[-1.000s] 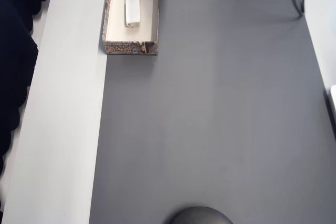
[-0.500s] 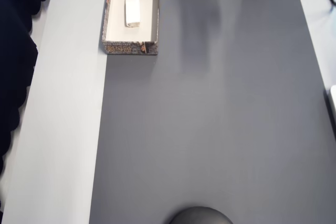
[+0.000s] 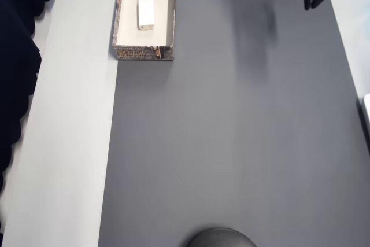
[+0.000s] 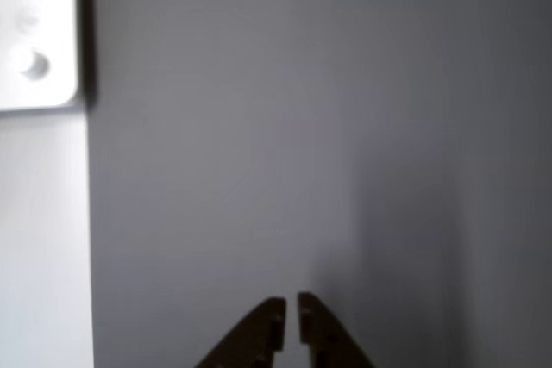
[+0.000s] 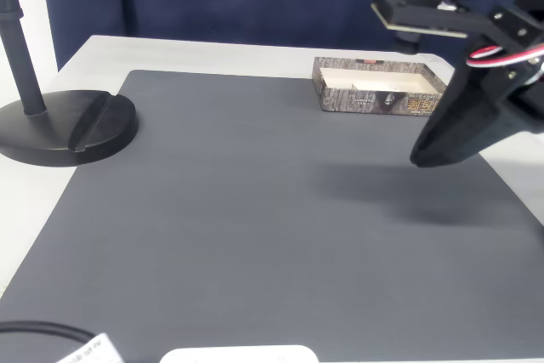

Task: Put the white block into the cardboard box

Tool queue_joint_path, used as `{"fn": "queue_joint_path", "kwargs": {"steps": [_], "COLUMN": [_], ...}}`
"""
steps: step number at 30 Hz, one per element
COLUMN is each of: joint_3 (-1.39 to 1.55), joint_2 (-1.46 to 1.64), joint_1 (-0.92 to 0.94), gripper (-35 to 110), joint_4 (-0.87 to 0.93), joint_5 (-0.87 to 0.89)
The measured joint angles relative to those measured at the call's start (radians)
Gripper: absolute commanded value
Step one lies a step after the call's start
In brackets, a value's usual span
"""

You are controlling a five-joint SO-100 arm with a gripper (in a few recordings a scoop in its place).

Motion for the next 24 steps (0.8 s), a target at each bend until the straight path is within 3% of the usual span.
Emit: {"fn": "queue_joint_path", "kwargs": {"steps": [9, 24], "joint_3": [0.285, 0.563], "joint_2": [0.239, 0.637], "joint_1": [-0.063, -0.023], "gripper": [-2, -2], "joint_4": [-0.150, -0.164], "joint_5": [-0.095, -0.091]}}
